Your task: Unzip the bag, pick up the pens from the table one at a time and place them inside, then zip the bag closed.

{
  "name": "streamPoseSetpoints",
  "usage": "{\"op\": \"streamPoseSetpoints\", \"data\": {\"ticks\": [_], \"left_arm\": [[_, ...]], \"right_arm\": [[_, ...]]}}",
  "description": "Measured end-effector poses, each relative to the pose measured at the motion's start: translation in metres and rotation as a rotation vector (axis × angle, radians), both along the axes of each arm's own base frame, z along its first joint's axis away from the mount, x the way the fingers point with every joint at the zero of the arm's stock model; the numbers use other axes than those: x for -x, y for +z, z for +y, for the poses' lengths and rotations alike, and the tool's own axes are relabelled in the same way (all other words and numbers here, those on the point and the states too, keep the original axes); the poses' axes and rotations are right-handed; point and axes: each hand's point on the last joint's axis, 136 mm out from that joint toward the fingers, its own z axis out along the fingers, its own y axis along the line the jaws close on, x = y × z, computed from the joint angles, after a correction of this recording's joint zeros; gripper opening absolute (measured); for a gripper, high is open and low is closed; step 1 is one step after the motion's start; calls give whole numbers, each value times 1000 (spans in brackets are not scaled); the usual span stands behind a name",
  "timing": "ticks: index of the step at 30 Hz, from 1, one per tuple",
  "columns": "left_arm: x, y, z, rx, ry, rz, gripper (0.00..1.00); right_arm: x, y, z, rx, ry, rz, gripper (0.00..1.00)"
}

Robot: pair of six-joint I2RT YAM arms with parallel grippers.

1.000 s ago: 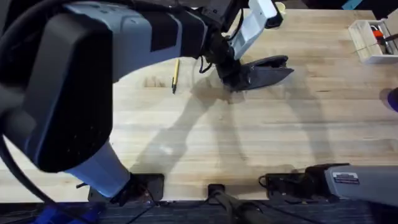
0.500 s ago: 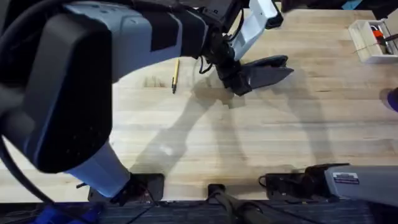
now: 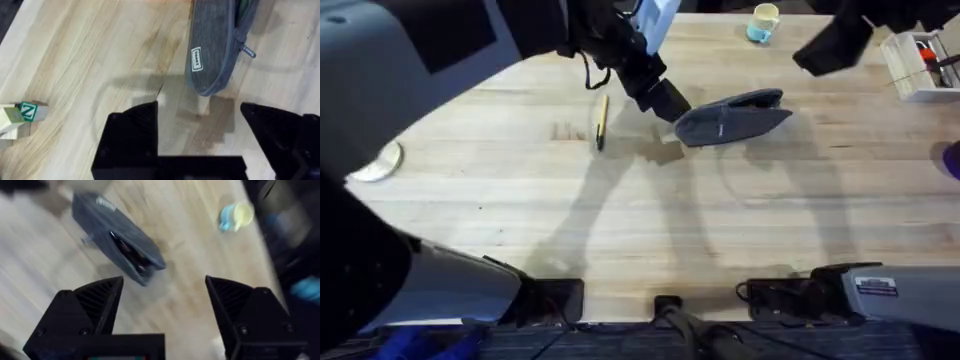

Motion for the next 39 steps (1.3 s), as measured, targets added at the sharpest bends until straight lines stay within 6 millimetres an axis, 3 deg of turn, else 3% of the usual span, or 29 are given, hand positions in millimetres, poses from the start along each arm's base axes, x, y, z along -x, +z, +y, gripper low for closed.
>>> {"op": "streamPoseSetpoints", "data": {"ticks": [5, 12, 18, 19, 28, 33, 39], "left_arm": [[-3, 1, 2, 2, 8, -5, 993], [-3, 1, 2, 3, 8, -6, 993], [-3, 1, 2, 3, 8, -6, 993], [-3, 1, 2, 3, 8, -6, 993], [-3, 1, 2, 3, 8, -7, 993], [-2, 6, 3, 5, 1, -23, 993], [4, 36, 5, 24, -22, -107, 993]], "right_arm": [[0, 0, 2, 130, 231, -47, 997], [1, 0, 6, 195, 355, -72, 978], [4, 0, 13, 169, 398, -73, 121], [4, 0, 15, 160, 406, -74, 55], [17, -13, 20, 129, 466, 5, 34], [10, -44, 20, 123, 499, 114, 33], [-1, -82, 24, 86, 532, 229, 32]]}}
